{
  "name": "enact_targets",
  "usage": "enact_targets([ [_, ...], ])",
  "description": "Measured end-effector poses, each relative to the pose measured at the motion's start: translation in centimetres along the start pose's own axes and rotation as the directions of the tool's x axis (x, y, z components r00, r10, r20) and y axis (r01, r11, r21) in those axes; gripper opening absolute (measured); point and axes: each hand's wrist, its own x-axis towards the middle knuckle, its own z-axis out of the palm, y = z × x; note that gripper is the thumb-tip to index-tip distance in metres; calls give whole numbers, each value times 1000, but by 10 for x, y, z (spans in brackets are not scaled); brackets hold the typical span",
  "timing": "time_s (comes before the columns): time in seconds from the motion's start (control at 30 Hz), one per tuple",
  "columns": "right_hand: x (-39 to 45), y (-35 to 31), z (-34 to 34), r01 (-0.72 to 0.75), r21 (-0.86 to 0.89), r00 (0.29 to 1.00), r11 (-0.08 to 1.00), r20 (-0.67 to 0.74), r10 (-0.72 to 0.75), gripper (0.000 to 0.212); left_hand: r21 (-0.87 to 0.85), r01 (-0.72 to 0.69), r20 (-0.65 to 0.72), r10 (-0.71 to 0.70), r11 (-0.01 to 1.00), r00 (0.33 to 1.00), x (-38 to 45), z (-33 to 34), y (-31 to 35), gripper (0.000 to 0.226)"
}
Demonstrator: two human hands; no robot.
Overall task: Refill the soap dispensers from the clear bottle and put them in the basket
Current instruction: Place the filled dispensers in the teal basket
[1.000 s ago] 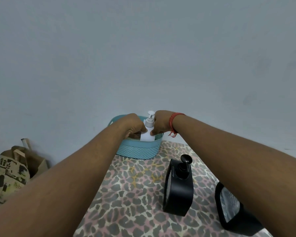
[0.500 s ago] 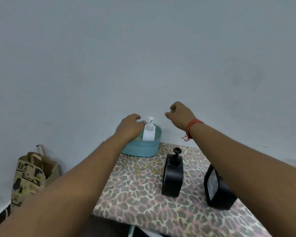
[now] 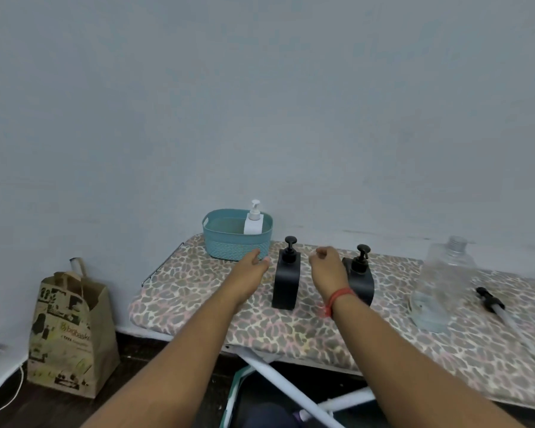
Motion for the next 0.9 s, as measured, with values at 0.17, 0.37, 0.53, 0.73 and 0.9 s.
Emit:
enact_targets([
  [0.17, -12, 17, 15, -81, 83, 985, 993, 159, 67, 39, -140, 51, 101, -37, 989, 994, -2, 23, -4, 52],
  [0.37, -17, 20, 27, -70, 172, 978, 983, 206, 34, 29, -232, 64, 124, -36, 970, 992, -3, 34, -1, 35],
  [0.53, -21, 8, 33, 2, 141, 975, 990, 219, -33, 24, -175, 19, 59, -9, 984, 998, -8, 23, 7, 35],
  [0.73, -23, -45, 55, 147, 137, 948, 980, 262, -179, 15, -74, -110, -86, 104, 991, 991, -3, -22, 31, 29],
  [0.9, 3, -113, 85, 257, 85, 918, 963, 290, -270, 24, -62, -169, -199, 154, 984, 968, 22, -76, 64, 35],
])
